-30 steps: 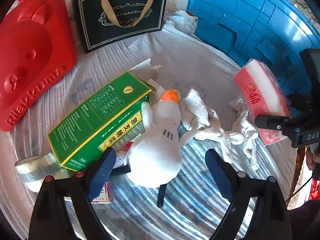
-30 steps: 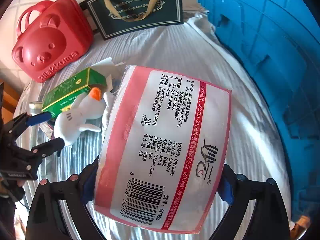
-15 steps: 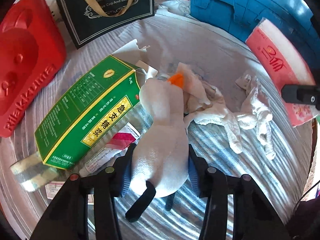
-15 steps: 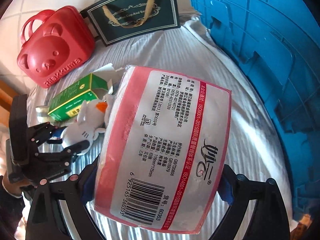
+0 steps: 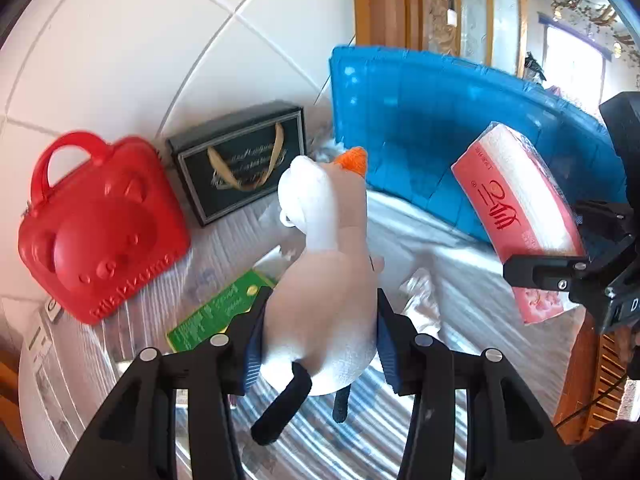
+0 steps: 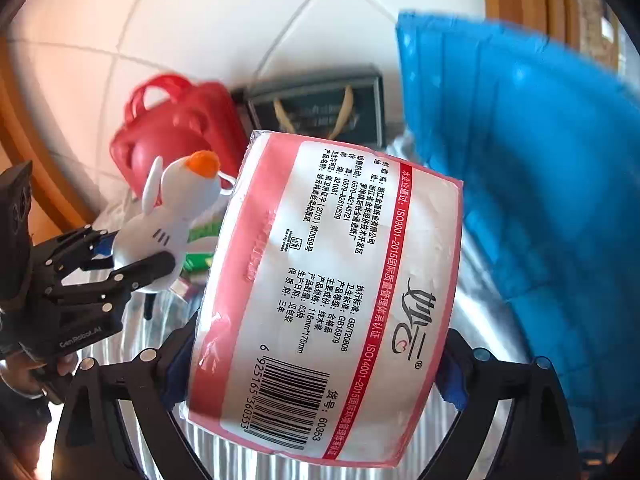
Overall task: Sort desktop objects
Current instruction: 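Lift the plush toy and tissue pack toward the blue bin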
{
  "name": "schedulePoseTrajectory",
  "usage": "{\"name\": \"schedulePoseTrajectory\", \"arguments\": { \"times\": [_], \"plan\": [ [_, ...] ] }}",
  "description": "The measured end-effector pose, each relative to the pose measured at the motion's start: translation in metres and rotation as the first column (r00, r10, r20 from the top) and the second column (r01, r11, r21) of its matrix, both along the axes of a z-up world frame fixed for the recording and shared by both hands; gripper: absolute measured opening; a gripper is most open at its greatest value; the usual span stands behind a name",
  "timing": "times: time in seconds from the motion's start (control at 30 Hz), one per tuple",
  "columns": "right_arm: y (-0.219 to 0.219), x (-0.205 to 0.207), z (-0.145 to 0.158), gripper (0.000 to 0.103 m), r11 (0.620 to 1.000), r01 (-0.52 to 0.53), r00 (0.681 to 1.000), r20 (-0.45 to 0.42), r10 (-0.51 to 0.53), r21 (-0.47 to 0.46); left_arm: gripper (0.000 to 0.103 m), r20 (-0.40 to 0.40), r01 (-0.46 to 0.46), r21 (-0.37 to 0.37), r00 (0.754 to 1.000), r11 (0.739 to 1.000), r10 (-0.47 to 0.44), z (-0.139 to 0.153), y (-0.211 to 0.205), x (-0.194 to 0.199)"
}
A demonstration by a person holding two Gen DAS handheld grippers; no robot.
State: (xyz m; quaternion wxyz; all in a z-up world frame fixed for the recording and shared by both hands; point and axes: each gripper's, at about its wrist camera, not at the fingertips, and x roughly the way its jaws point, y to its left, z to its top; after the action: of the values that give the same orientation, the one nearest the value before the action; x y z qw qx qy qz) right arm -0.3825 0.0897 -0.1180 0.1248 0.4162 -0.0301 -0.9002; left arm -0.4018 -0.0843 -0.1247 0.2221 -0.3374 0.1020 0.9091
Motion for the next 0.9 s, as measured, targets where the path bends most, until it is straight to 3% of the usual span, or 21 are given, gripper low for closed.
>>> {"name": "schedulePoseTrajectory", "arguments": {
  "times": [0.2,0.53,0.7,0.9],
  "plan": [
    [0.049,0.054,0.066,0.095,0.996,0.085,0.981,-0.173,-0.091,-0.041,0.047,-0.132,0.118,0.043,0.985,0.992,-0.111,0.059,0.054,0.029],
    [0.192,0.122,0.147,0.095,0.969,0.233,0.893,-0.378,-0.245,-0.078,0.047,-0.265,0.278,0.06,0.931,0.959,-0.253,0.128,0.186,0.042],
    [0.273,0.118,0.162,0.095,0.943,0.323,0.855,-0.403,-0.326,-0.079,0.049,-0.29,0.298,0.047,0.917,0.953,-0.272,0.151,0.254,0.027],
    [0.346,0.086,0.166,0.097,0.93,0.354,0.843,-0.398,-0.361,-0.095,0.059,-0.317,0.266,-0.003,0.914,0.964,-0.253,0.168,0.318,0.014]
  ]
}}
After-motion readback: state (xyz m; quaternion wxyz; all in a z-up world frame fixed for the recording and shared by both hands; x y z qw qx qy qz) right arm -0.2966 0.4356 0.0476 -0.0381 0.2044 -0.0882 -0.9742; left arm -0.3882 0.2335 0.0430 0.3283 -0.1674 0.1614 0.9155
